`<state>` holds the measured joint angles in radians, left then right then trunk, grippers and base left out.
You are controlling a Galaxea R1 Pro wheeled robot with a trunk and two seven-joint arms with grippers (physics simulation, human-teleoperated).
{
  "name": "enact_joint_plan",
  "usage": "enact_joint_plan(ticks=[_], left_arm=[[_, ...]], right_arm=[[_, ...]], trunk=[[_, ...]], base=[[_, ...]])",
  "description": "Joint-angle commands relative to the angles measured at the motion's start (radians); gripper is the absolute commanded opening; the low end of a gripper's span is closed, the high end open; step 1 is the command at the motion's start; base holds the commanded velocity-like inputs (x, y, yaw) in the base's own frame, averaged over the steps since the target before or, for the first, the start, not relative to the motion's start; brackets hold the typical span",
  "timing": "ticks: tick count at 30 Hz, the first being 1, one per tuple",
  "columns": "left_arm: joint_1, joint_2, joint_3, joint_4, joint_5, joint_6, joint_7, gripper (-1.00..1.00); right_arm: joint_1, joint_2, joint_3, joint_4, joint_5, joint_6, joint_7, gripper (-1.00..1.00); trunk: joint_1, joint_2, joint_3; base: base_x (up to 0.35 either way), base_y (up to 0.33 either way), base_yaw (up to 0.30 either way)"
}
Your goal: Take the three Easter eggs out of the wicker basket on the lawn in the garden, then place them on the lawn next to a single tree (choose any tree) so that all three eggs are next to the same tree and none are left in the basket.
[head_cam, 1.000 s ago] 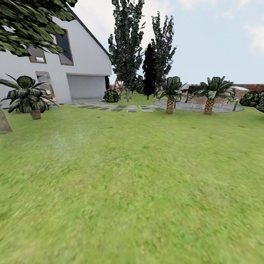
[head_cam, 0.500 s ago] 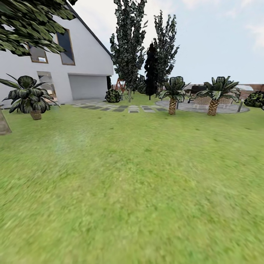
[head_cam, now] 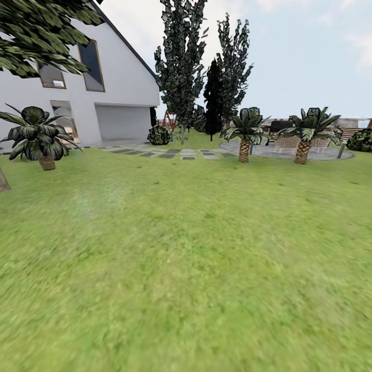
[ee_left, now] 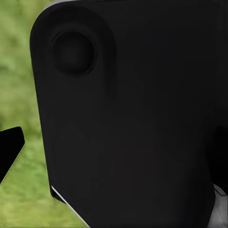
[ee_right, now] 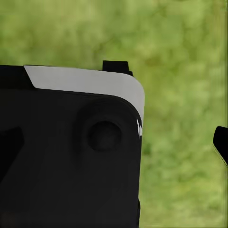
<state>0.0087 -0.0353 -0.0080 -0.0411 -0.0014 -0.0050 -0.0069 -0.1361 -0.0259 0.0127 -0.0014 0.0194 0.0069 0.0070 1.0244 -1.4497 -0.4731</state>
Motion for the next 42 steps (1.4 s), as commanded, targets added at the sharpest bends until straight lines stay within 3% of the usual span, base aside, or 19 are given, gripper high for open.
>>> enact_joint_plan(ticks=[1, 42], left_arm=[[0.001, 0.000, -0.001, -0.002, 0.000, 0.000, -0.001, 1.00], [0.001, 0.000, -0.001, -0.002, 0.000, 0.000, -0.001, 1.00]], right_arm=[[0.000, 0.000, 0.001, 0.000, 0.002, 0.001, 0.001, 1.00], [0.000, 0.000, 0.000, 0.000, 0.002, 0.001, 0.001, 1.00]], trunk=[[0.001, 0.000, -0.001], [0.001, 0.000, -0.001]], base=[[0.340, 0.000, 0.000], [0.340, 0.000, 0.000]])
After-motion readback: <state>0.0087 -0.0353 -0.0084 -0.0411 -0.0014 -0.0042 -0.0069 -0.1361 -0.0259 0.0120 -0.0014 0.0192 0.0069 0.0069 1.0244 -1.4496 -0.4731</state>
